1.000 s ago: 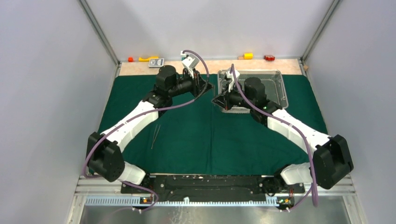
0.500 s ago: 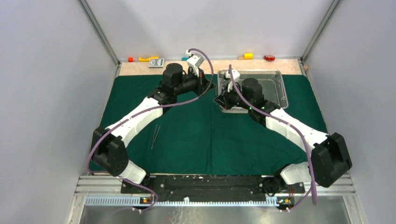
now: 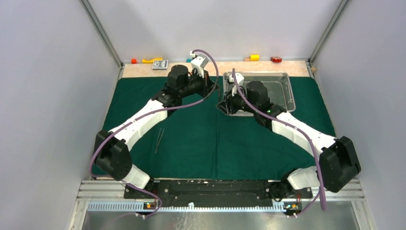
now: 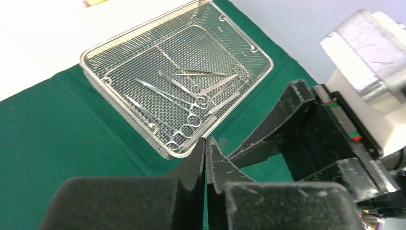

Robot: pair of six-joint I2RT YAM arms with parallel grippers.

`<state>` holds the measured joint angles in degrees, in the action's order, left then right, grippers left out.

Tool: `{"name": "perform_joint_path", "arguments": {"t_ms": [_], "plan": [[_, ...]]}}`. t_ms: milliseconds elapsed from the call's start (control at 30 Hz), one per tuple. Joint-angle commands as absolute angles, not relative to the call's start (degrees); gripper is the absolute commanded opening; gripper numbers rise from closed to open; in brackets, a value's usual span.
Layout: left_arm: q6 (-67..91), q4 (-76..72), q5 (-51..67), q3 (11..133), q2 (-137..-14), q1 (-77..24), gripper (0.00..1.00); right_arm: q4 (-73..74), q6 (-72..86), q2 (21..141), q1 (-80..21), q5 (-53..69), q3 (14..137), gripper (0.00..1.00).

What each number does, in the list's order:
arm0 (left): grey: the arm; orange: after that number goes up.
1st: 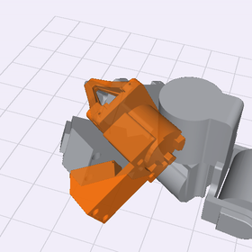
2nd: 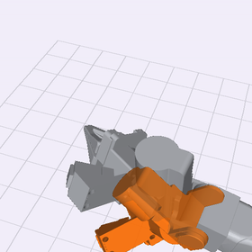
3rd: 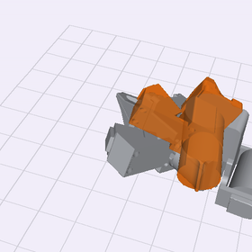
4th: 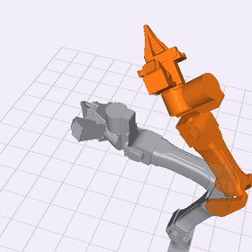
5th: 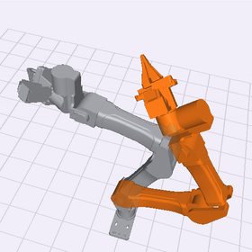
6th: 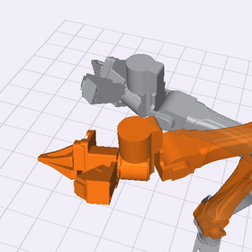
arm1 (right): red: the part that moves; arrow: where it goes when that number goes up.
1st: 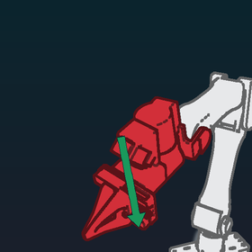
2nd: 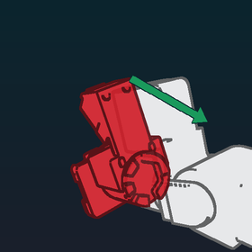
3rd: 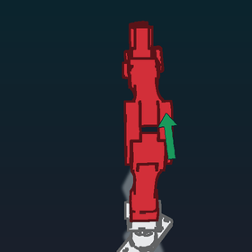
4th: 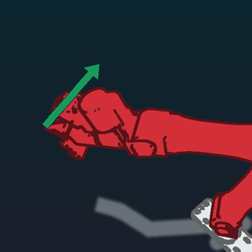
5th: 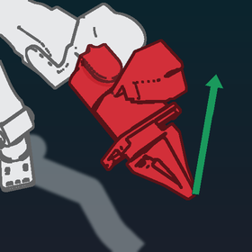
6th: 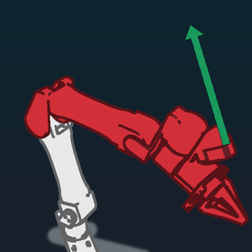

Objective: Open and lay out the surgical kit
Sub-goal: Place the medical item in the surgical kit.

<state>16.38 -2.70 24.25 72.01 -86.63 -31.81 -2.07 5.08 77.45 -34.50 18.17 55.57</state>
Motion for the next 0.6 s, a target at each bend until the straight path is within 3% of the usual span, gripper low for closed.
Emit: {"name": "perform_joint_path", "arguments": {"t_ms": [0,333,567], "plan": [[13.7,-1.6,20.5,71.6,-82.8,-31.8,0.0,-2.3,2.1,75.5,-34.8,21.1,57.7,0.43],[7.4,26.5,12.7,69.2,-81.8,-31.5,0.0,-2.8,-3.7,70.4,-28.5,24.7,54.1,0.48],[5.7,36.1,10.0,63.8,-82.7,-27.4,0.0,-4.3,-4.6,71.6,-23.5,23.5,52.8,0.48]]}}
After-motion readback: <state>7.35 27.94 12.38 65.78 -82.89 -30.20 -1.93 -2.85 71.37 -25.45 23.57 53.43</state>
